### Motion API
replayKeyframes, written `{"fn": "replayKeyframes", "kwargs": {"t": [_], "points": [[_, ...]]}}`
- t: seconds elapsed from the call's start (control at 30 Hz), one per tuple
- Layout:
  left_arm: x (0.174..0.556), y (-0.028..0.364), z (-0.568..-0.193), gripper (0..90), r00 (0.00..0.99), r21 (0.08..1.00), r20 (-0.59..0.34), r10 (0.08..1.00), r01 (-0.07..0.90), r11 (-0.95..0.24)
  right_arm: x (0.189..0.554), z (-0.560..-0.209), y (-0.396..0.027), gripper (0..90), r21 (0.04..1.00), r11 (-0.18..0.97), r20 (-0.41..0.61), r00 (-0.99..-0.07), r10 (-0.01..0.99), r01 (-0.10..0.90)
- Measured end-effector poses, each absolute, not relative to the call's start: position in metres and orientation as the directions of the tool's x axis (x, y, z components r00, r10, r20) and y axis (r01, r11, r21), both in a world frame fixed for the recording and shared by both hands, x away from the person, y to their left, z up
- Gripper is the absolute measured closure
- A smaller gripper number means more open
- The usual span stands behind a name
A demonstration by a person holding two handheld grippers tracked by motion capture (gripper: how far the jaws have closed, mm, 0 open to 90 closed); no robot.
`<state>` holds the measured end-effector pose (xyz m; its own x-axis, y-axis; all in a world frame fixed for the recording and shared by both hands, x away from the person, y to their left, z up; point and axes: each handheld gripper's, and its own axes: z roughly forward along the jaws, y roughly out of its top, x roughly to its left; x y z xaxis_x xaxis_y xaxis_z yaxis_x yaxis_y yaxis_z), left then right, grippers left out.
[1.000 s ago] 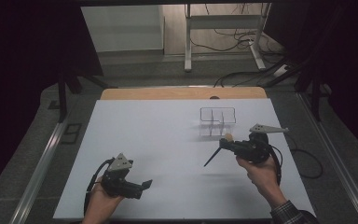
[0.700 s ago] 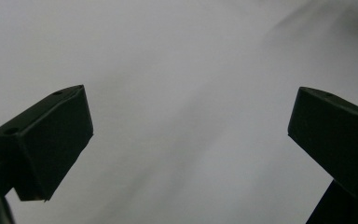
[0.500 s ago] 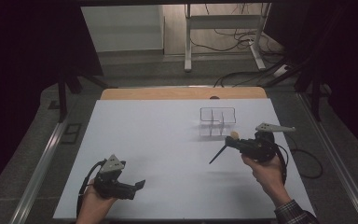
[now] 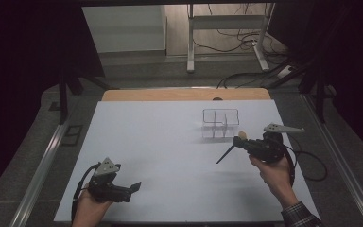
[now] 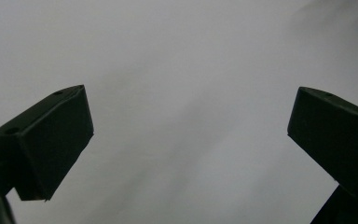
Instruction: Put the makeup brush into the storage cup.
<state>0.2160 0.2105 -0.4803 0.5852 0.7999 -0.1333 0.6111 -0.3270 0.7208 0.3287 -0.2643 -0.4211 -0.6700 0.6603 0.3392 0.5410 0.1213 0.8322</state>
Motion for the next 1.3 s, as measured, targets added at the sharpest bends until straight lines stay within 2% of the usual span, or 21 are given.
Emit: {"fn": "replayKeyframes", "kwargs": {"t": [1.3], "points": [[0.207, 0.237, -0.486, 0.7, 0.526, 0.707, -0.128, 0.841, 0.643, -0.295, 0.343, -0.412, -0.298, 83.8, 0.863, 0.064, 0.303, -0.615, 0.728, 0.501]]}}
